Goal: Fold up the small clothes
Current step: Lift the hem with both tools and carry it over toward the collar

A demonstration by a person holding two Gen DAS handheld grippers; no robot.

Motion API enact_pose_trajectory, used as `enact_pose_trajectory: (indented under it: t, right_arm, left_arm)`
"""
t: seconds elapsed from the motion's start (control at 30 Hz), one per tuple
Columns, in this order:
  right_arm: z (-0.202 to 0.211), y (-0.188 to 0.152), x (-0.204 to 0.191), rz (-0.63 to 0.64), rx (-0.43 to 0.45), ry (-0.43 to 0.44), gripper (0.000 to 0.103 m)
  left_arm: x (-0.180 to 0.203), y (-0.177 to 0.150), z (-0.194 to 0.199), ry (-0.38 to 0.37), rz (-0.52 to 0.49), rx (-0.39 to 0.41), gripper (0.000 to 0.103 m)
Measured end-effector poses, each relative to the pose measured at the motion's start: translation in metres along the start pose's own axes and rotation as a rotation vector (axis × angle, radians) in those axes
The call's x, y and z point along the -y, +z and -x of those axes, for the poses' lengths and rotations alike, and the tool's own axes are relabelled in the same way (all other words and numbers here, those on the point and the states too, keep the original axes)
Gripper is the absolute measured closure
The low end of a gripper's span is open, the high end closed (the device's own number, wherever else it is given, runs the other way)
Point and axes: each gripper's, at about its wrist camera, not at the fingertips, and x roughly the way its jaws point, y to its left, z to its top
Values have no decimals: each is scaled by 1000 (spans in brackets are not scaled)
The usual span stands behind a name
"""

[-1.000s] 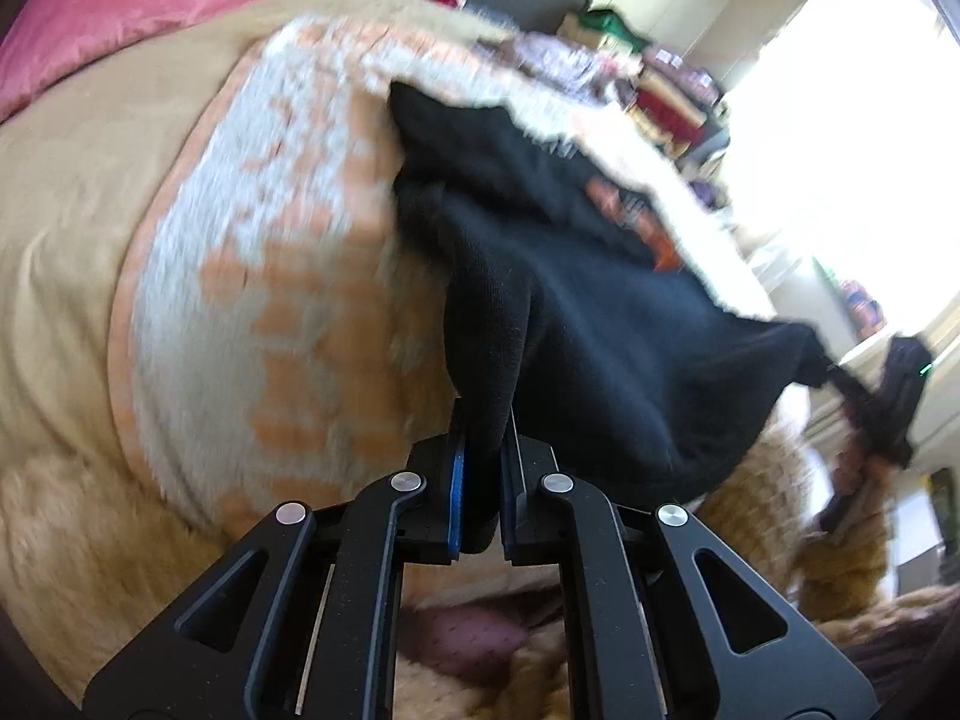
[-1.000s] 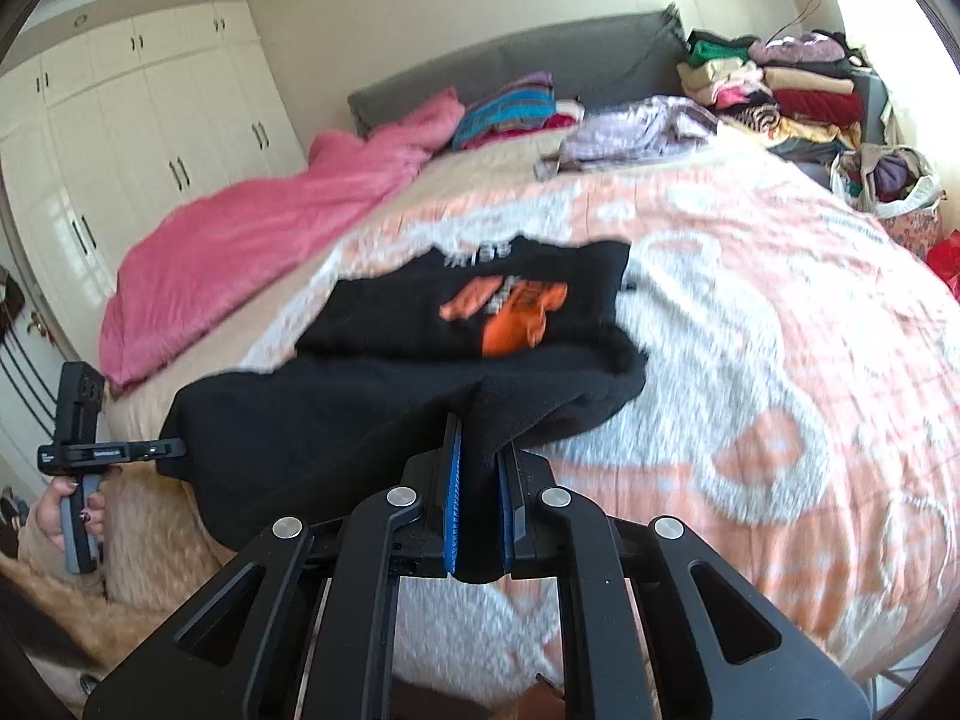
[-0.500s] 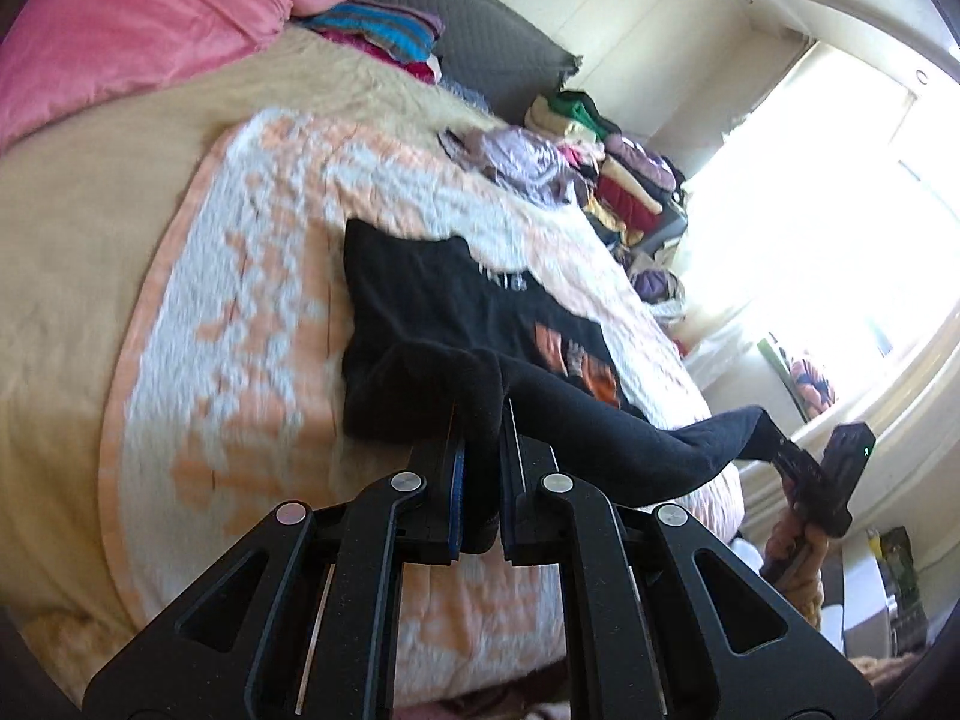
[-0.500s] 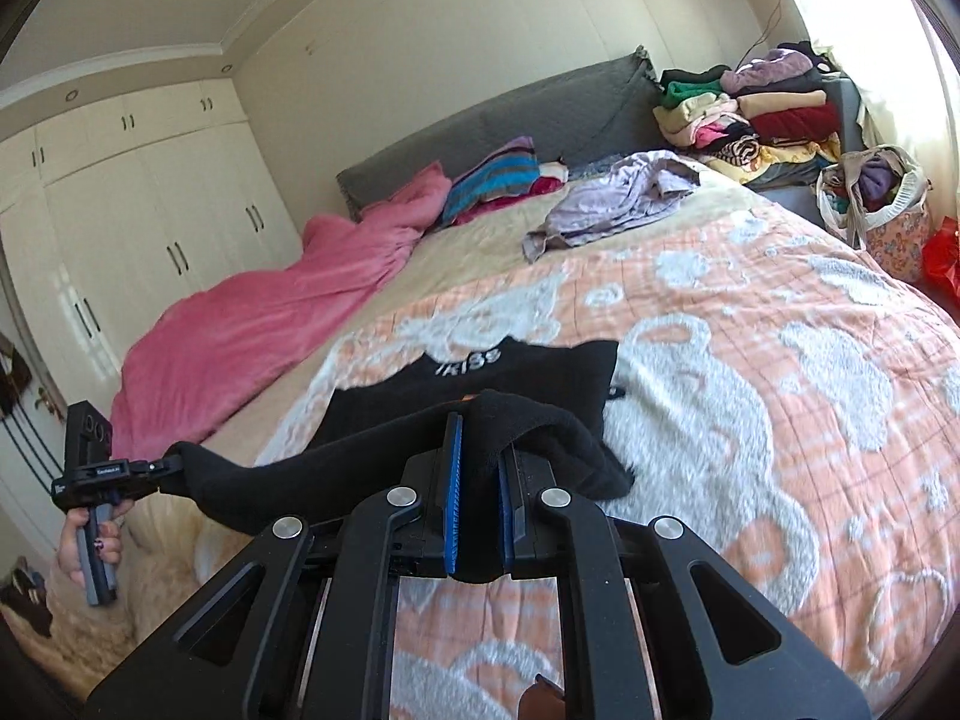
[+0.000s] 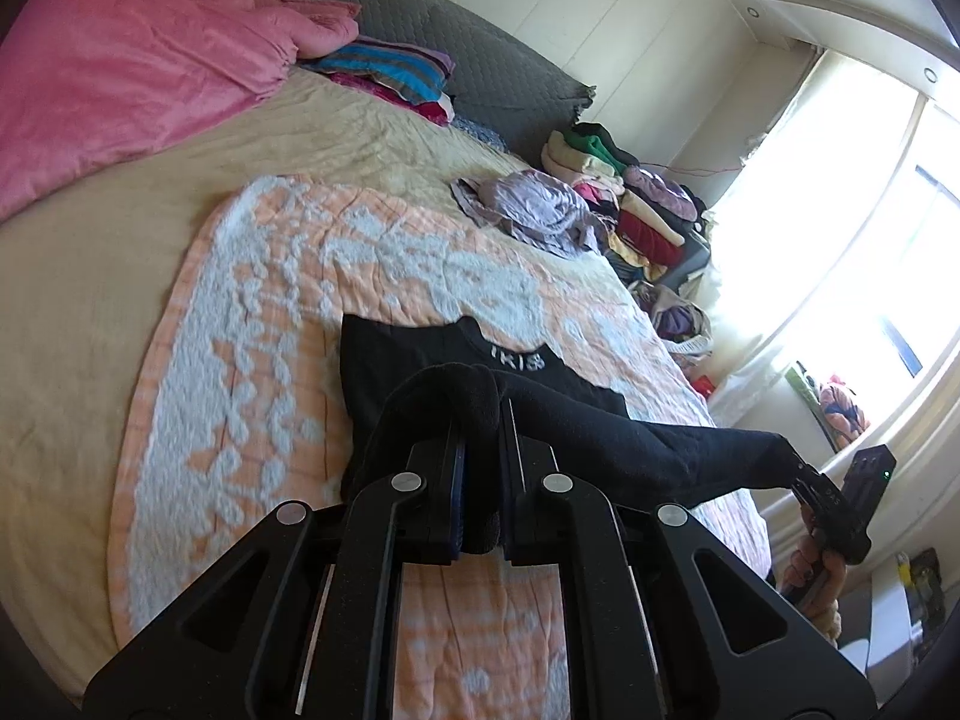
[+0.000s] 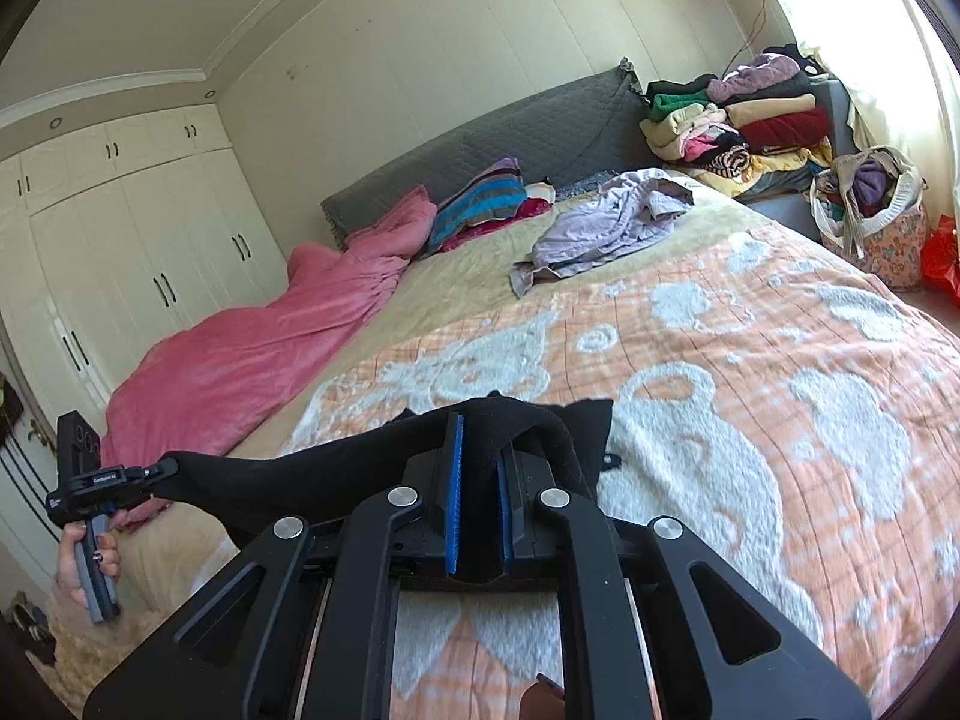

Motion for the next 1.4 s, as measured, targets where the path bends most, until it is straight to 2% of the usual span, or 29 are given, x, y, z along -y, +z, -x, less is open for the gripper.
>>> enact_pose_trajectory:
  t: [0.33, 0.67, 1.1, 1.4]
  right_arm:
    - [-33, 24, 6, 3, -15, -18, 95]
    - [-74, 32, 16, -3, -44, -65, 95]
    - [-128, 9, 44, -9, -110, -145, 95]
    - [-143, -1, 57, -13, -143, -166, 95]
  left_arm:
    - [-8, 24, -26, 37, 13, 2, 100]
    - [-19, 40, -61, 96, 14, -4, 100]
    - [-42, 30, -115, 164, 16, -61, 100]
    - [-46, 25, -132, 182, 2, -76, 100]
